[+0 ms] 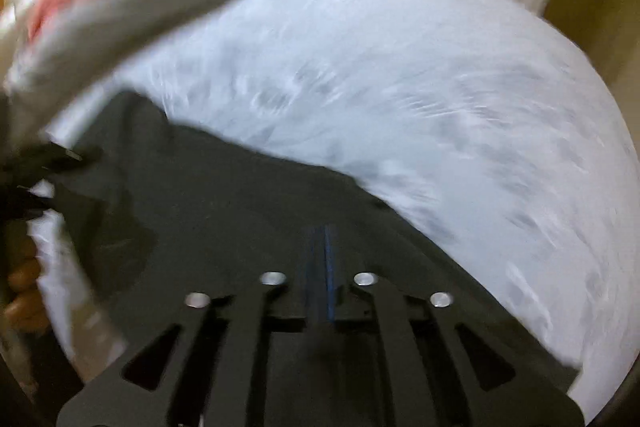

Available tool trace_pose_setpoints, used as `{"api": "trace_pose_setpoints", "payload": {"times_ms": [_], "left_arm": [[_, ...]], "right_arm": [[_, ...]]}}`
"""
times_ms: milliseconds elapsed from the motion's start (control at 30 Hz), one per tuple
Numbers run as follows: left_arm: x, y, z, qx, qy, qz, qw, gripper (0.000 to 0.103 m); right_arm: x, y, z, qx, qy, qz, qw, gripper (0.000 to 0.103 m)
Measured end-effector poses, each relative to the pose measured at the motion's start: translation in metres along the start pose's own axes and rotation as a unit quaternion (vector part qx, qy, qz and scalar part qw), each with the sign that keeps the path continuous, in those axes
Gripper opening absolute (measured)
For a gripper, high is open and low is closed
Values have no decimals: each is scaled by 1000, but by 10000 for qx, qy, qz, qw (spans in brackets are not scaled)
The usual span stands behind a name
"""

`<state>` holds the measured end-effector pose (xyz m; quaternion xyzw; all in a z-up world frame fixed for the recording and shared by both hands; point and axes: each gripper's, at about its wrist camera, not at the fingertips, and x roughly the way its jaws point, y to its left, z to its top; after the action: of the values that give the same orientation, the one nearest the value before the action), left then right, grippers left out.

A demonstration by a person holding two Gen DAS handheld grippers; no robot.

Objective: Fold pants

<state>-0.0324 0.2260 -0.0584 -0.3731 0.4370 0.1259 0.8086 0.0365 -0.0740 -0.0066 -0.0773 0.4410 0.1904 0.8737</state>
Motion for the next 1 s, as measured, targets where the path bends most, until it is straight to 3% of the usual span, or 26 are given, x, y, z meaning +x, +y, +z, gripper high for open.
{"api": "trace_pose_setpoints", "payload": {"times_ms": [33,67,100,133,200,233,300,367,433,500,567,600,633,700,733,767,933,1000], "left_arm": [[-1,-3,1,86,-55,-67,9999,84],[-1,-7,1,211,-90,-54,9997,76],[-1,-12,0,386,-120,11,9992,42],[0,-17,-1,556,-60,15,9984,16],[-1,-24,-4,664,-31,-176,9976,14],[-12,-33,-8,814,-140,-204,9964,13],[-45,-61,-20,1186,-306,-602,9906,13],[-90,-111,-46,1760,-490,-1125,9767,13],[-125,-172,-87,2570,-510,-1631,9512,13],[-140,-224,-138,3347,-345,-1984,9205,15],[-135,-262,-197,4061,-44,-2242,8859,37],[-128,-271,-219,4303,108,-2265,8737,62],[-120,-272,-240,4473,270,-2171,8672,63],[-112,-257,-259,4464,421,-2140,8678,67],[-109,-240,-260,4352,422,-2078,8750,78],[-109,-228,-257,4266,413,-2041,8802,80],[-106,-179,-210,3779,163,-1402,9150,80],[-109,-166,-196,3625,-20,-1203,9242,80]], "right_arm": [[-25,-16,-15,273,-218,-72,9994,63],[-42,-28,-27,427,-411,-224,9980,71],[-69,-48,-50,655,-682,-481,9944,75],[-89,-65,-71,897,-791,-678,9905,75],[-116,-96,-104,1323,-844,-1057,9819,75],[-130,-111,-123,1507,-826,-1347,9759,75],[-155,-129,-149,1692,-855,-1786,9655,75],[-171,-142,-166,1814,-866,-1849,9620,75],[-182,-149,-175,1945,-882,-1951,9572,80],[-185,-159,-185,2064,-833,-1930,9556,81],[-175,-163,-190,2150,-708,-1874,9559,84],[-170,-164,-194,2185,-657,-1882,9553,84],[-166,-164,-197,2214,-592,-1842,9558,84],[-168,-166,-206,2330,-598,-1683,9559,84],[-168,-166,-208,2326,-579,-1593,9577,84],[-168,-166,-209,2272,-549,-1527,9602,84],[-147,-174,-204,2285,-415,-1259,9645,85],[-140,-183,-204,2465,-364,-1154,9616,87]]}}
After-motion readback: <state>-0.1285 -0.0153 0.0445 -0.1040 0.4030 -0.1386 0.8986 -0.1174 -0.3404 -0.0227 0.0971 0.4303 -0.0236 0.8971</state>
